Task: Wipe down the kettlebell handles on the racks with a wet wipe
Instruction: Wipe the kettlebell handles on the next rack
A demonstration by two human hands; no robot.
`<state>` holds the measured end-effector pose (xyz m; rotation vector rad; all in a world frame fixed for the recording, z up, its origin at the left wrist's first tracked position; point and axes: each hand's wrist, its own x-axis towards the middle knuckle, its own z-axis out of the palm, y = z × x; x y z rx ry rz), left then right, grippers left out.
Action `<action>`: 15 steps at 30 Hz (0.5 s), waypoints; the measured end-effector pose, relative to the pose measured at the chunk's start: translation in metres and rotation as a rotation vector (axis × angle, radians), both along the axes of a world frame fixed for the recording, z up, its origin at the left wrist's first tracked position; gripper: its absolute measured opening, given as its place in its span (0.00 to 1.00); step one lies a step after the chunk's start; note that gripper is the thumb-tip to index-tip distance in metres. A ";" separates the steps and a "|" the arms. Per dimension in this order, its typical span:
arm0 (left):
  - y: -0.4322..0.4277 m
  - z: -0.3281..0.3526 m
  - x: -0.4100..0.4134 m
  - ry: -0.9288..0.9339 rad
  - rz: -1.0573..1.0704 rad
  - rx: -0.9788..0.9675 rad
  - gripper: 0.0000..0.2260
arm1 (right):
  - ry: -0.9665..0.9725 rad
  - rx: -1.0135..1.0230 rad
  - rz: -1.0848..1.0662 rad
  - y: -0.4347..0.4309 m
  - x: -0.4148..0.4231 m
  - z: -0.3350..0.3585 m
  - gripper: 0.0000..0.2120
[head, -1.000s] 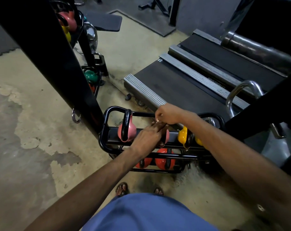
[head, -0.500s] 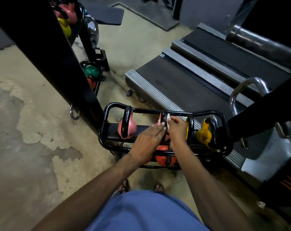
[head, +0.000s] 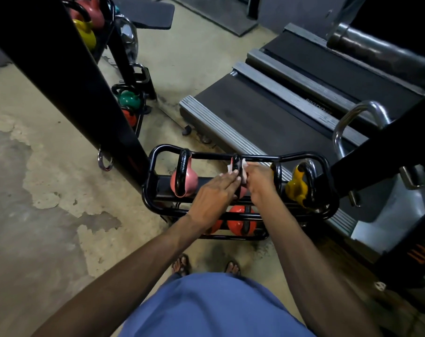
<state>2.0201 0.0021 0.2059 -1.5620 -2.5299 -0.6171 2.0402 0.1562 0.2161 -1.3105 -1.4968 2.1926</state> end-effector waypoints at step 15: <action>0.049 0.044 -0.111 -0.534 -0.070 -0.189 0.23 | 0.073 1.680 0.800 0.005 0.037 -0.007 0.18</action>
